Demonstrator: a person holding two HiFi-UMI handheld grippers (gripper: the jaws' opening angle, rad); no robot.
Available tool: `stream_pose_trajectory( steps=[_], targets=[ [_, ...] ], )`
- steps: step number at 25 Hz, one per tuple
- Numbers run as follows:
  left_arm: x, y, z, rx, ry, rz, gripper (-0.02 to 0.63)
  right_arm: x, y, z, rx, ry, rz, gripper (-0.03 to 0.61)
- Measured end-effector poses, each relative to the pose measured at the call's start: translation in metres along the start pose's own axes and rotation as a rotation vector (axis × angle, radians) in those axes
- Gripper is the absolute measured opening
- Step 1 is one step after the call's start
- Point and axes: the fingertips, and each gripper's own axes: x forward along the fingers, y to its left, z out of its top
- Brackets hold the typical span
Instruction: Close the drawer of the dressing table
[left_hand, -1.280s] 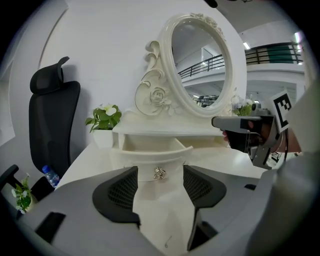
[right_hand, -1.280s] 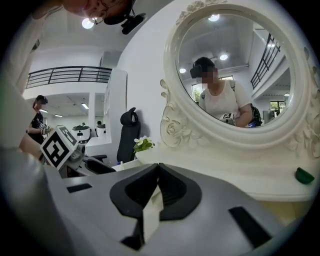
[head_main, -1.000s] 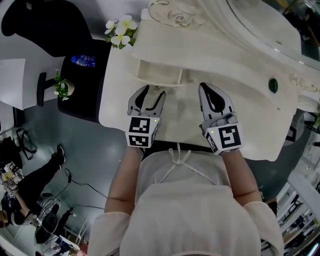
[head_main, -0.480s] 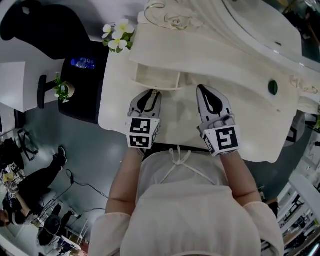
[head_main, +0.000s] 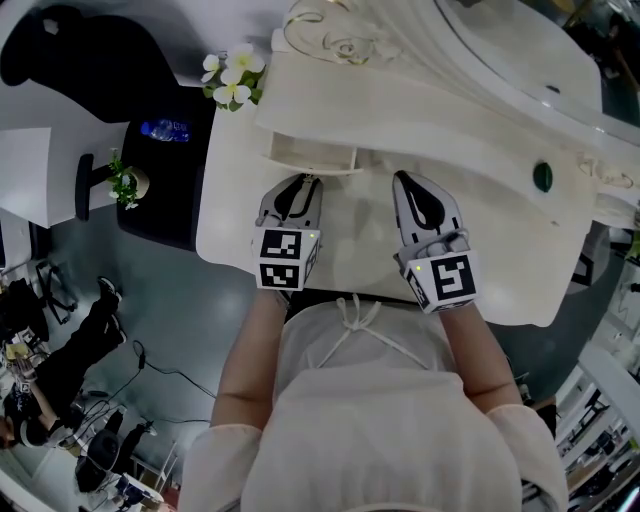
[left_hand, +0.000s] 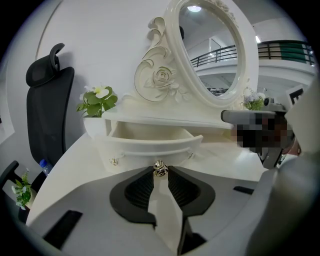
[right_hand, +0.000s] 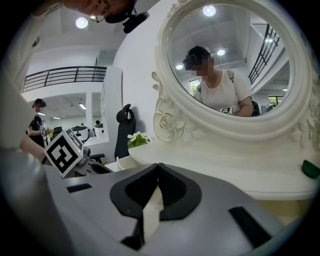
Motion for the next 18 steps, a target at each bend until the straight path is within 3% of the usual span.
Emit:
stream_pose_trajectory(
  steps=[18],
  targets=[
    [0.028, 0.014, 0.029, 0.055, -0.018, 0.017, 0.103, 0.004, -0.007, -0.004, 0.009, 0.006, -0.004, 0.006]
  ],
)
